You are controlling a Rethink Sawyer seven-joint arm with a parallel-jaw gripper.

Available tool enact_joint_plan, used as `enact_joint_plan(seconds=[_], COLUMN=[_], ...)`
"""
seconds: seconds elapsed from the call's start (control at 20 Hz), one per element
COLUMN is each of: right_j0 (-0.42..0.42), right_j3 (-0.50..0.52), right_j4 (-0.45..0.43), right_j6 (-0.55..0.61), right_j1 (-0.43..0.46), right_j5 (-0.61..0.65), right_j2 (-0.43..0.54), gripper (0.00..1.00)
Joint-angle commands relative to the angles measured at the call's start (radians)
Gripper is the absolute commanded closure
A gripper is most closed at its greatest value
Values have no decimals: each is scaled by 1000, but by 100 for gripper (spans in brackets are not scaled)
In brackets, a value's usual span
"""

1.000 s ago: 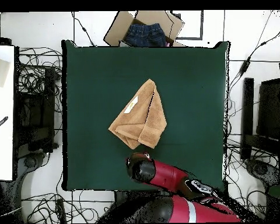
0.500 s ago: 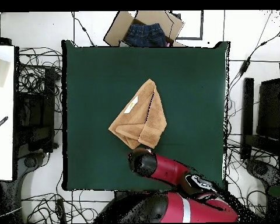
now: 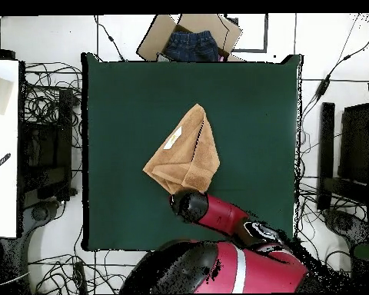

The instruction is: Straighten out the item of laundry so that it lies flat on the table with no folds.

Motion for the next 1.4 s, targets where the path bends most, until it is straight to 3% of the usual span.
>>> enact_joint_plan(seconds=[0.05, 0.55, 0.95, 1.1, 1.2, 1.4], right_j0=[-5, -20, -24, 23, 90, 165], right_j3=[-179, -211, -152, -86, -64, -109], right_j4=[96, 115, 110, 118, 119, 104], right_j6=[216, 222, 258, 303, 325, 327], right_j1=[95, 103, 77, -27, -138, -236], right_j5=[151, 217, 123, 166, 285, 454], right_j2=[29, 47, 49, 15, -37, -108], gripper=[0, 0, 0, 0, 0, 0])
